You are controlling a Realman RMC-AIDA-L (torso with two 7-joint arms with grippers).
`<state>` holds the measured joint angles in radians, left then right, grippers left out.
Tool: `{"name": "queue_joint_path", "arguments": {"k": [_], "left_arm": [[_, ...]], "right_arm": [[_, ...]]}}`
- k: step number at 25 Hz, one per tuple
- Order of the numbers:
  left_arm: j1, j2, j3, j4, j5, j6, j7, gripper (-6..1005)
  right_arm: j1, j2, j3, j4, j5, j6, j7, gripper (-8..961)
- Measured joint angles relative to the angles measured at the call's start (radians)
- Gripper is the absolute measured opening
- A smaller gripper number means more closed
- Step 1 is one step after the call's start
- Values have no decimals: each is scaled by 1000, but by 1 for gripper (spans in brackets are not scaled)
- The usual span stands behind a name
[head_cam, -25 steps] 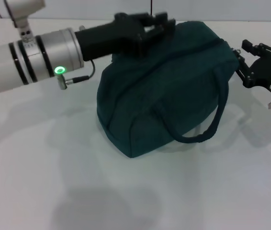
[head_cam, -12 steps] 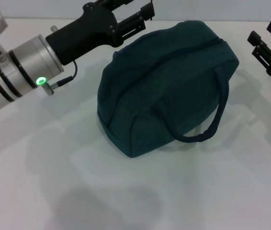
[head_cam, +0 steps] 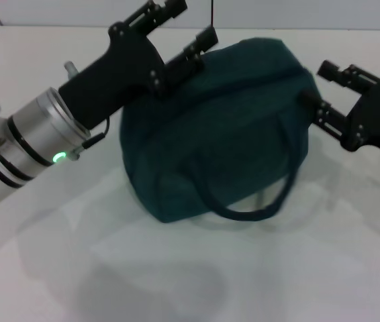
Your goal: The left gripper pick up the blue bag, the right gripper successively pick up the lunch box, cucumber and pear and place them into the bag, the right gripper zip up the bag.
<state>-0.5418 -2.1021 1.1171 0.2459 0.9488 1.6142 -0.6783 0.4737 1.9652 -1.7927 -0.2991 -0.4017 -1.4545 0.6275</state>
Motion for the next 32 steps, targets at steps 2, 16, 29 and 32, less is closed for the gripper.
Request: {"name": "queue_joint_path", "arguments": {"k": [2,16,29,32], "left_arm": [[2,3,23,-5,4,9,17,674],[133,9,97,2,112,64,197,670],[149,18,105,3,155,52,259,670],[151,18,105,5,153,54,259,670]], "right_arm": [[8,-9,0,-4,-40,-49,41,512],[-23,8,1,11,-102,-219,91,508],[-89,48,-3,12,-111,-227,8,508],[-90,47,-3,12,-113,-233,8,508]]}}
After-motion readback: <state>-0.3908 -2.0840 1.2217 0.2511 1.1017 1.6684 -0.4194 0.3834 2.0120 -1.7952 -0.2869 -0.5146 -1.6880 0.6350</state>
